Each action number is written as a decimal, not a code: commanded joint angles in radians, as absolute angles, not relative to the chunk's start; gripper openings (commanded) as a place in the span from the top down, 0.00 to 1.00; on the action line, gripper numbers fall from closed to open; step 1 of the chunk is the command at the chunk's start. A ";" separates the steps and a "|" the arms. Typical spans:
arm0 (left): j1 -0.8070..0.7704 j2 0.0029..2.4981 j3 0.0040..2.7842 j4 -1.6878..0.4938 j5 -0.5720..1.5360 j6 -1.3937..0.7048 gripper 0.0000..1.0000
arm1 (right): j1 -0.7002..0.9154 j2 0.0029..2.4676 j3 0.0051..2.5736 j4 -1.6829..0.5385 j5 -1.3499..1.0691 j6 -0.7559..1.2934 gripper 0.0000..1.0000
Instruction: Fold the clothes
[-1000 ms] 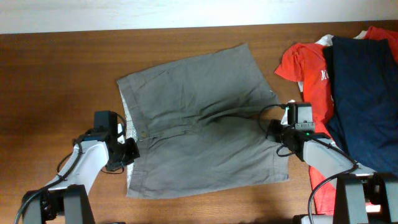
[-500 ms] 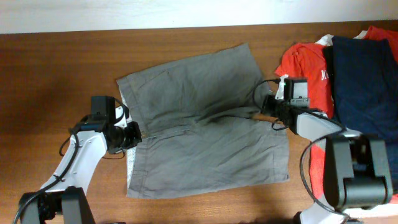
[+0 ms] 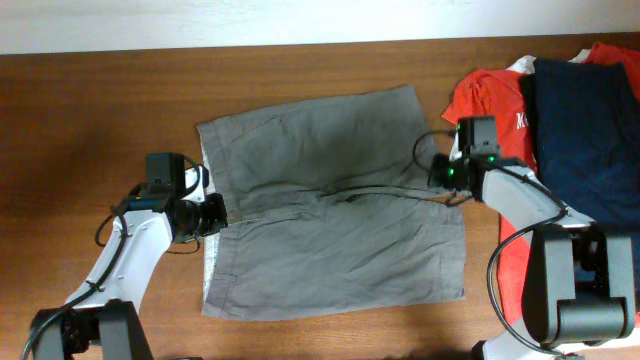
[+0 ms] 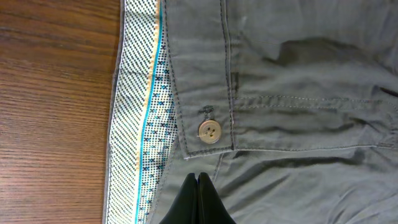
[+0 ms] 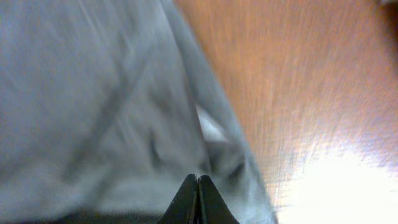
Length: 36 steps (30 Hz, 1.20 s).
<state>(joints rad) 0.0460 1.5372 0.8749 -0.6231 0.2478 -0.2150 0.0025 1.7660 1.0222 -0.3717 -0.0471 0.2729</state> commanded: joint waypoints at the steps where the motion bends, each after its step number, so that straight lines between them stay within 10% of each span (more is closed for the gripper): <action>1: 0.042 1.541 0.881 -0.628 0.398 -0.185 1.00 | -0.001 1.733 1.129 -0.451 -0.027 0.259 0.95; 25: 0.212 1.847 1.066 -0.587 0.191 -0.125 1.00 | -0.001 1.734 1.151 -0.996 -0.105 0.259 0.95; 36: 0.210 1.260 1.198 -0.940 0.260 -0.292 1.00 | -0.001 1.732 1.150 -1.139 -0.233 0.265 0.83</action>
